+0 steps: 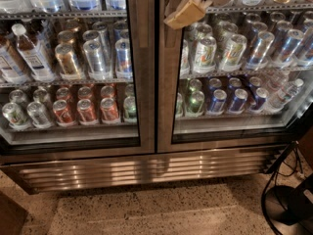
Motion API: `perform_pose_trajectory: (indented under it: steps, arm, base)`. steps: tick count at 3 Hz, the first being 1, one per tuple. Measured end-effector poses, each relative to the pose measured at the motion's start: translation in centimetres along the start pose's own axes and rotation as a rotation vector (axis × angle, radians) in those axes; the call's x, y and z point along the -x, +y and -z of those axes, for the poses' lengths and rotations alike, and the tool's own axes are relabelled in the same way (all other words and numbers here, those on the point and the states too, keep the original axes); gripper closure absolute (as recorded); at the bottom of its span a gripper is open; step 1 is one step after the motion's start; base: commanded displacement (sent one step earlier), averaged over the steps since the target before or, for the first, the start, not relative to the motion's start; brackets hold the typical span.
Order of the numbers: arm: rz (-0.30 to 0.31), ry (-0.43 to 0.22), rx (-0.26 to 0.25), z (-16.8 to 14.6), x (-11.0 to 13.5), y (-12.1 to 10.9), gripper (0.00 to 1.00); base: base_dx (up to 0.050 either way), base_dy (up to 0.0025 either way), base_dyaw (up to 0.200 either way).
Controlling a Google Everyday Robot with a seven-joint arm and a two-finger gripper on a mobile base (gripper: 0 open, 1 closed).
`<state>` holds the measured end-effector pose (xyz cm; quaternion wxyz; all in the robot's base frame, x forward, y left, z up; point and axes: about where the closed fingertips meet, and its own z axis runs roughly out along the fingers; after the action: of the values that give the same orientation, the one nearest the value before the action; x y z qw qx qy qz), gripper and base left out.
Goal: Open right fridge door
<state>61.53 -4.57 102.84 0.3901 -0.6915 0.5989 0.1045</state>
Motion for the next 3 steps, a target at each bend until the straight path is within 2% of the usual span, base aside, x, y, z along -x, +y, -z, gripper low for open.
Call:
perform_pose_trajectory:
  steps: [2,3]
  arm:
    - [0.034,-0.063,-0.009,0.41,0.71,0.04,1.0]
    - [0.034,-0.063,-0.009,0.4,0.71,0.04,1.0]
  base:
    - [0.0,0.0,0.0]
    - [0.0,0.0,0.0]
